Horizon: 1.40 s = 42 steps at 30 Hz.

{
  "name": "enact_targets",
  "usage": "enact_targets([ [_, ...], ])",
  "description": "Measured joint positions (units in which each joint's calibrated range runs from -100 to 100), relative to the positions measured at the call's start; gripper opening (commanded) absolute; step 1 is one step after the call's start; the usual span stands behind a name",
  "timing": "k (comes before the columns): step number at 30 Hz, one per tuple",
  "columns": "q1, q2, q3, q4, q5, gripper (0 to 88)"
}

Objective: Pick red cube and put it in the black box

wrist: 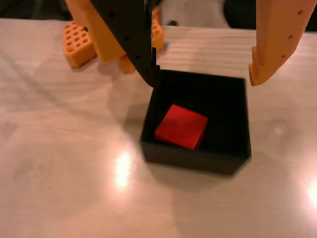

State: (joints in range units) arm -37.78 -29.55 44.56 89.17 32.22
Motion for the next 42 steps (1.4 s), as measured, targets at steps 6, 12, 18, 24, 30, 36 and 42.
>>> enact_targets([
  [6, 9.76, 0.0, -16.88, 6.38, -4.38, 28.2],
  [12, 28.21, -0.25, -19.05, -2.01, -11.64, 21.7],
  [18, 37.9, -1.99, -4.79, -18.17, -19.08, 2.5],
  [24, 38.12, -14.75, 10.56, -27.7, -23.4, 3.4],
  [30, 36.22, -28.84, 23.21, -29.53, -25.13, 5.0],
  [36, 36.22, -38.87, 34.4, -29.53, -31.35, 4.7],
  [42, 36.29, -44.43, 41.35, -27.79, -34.29, 4.6],
])
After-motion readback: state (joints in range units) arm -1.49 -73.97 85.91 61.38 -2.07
